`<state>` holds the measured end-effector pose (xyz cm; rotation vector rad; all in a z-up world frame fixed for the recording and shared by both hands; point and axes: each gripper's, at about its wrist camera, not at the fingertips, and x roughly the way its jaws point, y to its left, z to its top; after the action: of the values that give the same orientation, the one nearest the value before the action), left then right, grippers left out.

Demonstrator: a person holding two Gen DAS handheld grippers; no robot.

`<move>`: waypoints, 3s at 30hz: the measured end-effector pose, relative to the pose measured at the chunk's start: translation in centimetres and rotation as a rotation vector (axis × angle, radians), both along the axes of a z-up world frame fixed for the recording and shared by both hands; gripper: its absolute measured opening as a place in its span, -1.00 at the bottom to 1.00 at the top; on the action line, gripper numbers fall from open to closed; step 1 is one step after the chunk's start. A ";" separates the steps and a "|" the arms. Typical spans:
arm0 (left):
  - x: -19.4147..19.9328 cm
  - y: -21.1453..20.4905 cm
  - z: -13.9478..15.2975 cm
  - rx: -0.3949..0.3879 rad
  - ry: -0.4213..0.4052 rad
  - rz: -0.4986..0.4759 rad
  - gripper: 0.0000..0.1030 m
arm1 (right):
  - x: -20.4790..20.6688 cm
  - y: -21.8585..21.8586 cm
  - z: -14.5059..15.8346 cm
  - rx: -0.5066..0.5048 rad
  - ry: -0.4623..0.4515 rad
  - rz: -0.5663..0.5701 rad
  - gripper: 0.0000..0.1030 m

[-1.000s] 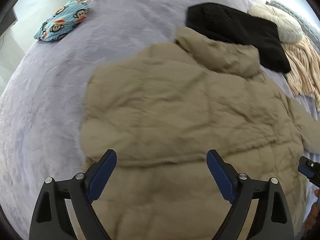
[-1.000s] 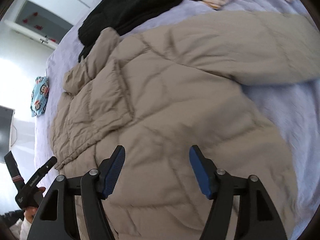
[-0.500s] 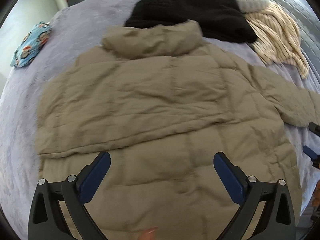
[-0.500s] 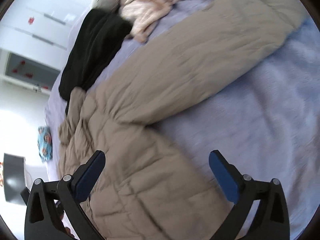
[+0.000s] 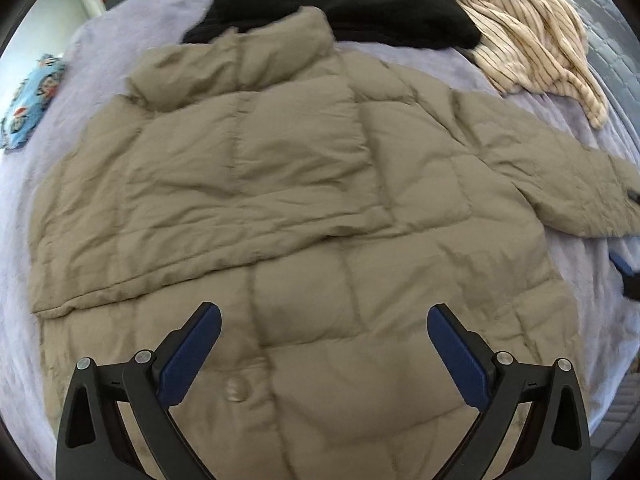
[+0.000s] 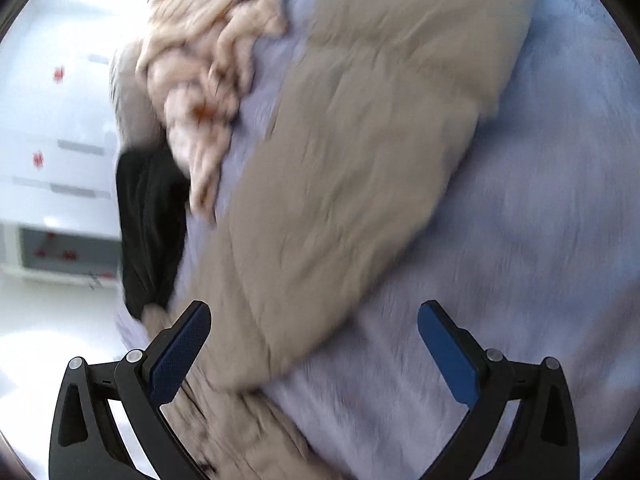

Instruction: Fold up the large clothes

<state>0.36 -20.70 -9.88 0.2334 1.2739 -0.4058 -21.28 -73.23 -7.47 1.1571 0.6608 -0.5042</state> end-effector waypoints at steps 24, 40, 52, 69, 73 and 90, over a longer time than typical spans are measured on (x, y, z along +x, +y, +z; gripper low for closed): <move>3.5 4.1 1.7 -0.089 -0.016 0.142 1.00 | 10.8 3.1 7.0 0.070 -0.316 0.249 -0.83; 7.6 17.3 2.6 -0.044 -0.178 0.358 1.00 | 27.3 35.5 3.9 -0.399 0.009 0.991 -0.83; 8.3 19.0 0.1 -0.072 -0.144 0.378 1.00 | 27.5 36.8 -5.2 -0.396 0.256 1.000 -0.56; 9.5 22.4 2.1 -0.192 -0.161 0.409 0.88 | 26.0 29.7 0.3 -0.191 0.037 0.657 -0.78; 9.3 24.4 2.4 -0.249 -0.148 0.444 0.87 | 27.0 36.3 1.7 -0.346 0.022 0.898 -0.79; 10.5 21.2 1.5 -0.458 -0.001 0.317 0.61 | 19.8 35.1 -1.7 -0.320 0.295 1.015 0.34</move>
<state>10.89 0.53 -8.41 -0.3524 1.1587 -0.4116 -1.50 -38.08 -9.20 0.3400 1.2572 0.1024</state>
